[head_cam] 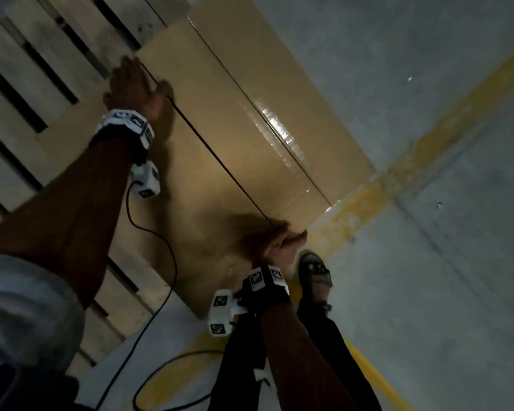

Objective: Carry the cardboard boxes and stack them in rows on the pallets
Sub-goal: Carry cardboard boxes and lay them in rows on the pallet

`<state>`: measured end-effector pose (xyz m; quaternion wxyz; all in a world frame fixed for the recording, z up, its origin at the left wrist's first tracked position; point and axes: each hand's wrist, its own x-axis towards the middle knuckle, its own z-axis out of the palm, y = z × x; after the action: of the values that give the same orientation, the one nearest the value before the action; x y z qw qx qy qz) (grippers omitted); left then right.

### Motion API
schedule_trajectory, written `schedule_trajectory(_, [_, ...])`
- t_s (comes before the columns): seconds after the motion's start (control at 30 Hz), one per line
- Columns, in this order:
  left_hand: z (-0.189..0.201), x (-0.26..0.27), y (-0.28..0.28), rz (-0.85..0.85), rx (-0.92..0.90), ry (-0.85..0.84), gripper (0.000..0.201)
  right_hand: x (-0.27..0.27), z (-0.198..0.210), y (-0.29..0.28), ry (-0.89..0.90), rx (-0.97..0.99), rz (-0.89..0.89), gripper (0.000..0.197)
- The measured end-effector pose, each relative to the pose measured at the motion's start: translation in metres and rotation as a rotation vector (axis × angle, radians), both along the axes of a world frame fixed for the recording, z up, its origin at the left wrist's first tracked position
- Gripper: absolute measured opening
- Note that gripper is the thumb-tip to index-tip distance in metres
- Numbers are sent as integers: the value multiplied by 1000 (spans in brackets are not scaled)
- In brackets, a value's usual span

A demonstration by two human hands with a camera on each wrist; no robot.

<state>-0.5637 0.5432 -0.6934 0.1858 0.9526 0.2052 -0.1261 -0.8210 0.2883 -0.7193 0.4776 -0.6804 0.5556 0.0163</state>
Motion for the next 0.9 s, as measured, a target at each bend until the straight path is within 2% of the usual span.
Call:
schedule_trajectory(0.1, [3,18,-3,57,28,13,88,6,9,-6,58,-5,45,84])
schedule_trajectory(0.23, [7,25,-5,48,65,76,90,4,10,-5,39,-4,35,91])
schedule_trajectory(0.37, [9,22,-8,61,-11,95,99,7,16,-4,97,-23,28,67])
schedule_trajectory(0.53, [7,19,-9,57,3,102,108,6,12,-8,106,-42,30,57])
schedule_trajectory(0.9, [-4,13,0,52,-29,34,108,6,14,-6,159,-32,60,58])
